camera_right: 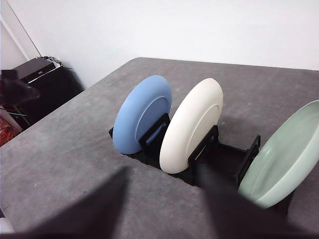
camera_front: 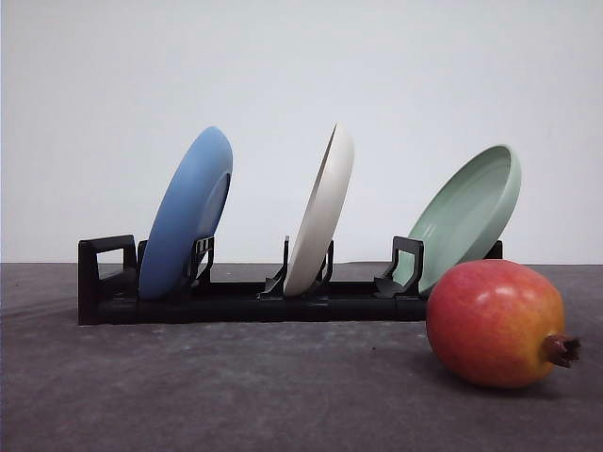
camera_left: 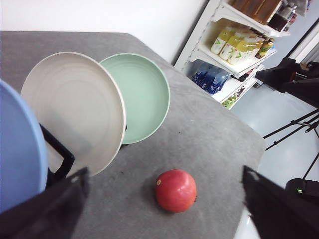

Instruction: Place pomegranate in white plate

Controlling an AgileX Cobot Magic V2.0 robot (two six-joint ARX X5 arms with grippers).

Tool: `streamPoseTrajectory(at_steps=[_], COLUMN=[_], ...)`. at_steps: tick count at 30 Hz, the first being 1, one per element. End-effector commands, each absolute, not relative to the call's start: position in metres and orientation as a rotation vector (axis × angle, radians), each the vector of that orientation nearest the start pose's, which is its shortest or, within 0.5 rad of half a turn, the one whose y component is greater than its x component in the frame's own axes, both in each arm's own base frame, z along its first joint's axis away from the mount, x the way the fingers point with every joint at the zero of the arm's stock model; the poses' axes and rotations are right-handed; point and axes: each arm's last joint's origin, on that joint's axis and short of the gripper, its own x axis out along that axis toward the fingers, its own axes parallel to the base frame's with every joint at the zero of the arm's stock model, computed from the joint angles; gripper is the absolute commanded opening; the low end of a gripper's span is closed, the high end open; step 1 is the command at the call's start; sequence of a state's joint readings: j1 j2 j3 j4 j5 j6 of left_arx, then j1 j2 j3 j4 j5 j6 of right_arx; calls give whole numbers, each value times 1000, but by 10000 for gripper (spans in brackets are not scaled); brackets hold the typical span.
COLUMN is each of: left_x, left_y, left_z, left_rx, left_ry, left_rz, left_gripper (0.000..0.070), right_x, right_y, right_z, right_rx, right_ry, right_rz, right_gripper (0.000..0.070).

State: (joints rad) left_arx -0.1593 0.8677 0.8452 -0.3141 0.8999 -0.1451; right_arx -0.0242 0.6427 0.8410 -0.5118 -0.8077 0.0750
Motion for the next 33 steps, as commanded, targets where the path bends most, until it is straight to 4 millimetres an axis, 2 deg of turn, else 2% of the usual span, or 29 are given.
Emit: streamPoseTrajectory(at_steps=[1,3,9,14,24,29,33], left_x=[174,177,195,216,280,305,318], left_y=[-51,-53,-74,-114,-205,-237,-253], left_z=[335,333,325,329,343,335,325], left_rx=[-242,-249,-276,-220,-77,-33,-19], left_ry=[389,403,468,541,754,789,809], left_rz=[-1029,-1020,-984,-947,-795,-757,-754], left_gripper=[658,656,642,642,638,637,637], right_x=[122,123,125,125,125,125,125], right_y=[18,18,18,18,18,18,18], right_z=[347,347,346,345,346,346,346], right_rx=[185,186,191,195,195,195,195], right_ry=[305,307,318,320,319,319,319], right_rz=[767,767,766,765,765,765,766], right_gripper=[574,620,622,622,622,622,622])
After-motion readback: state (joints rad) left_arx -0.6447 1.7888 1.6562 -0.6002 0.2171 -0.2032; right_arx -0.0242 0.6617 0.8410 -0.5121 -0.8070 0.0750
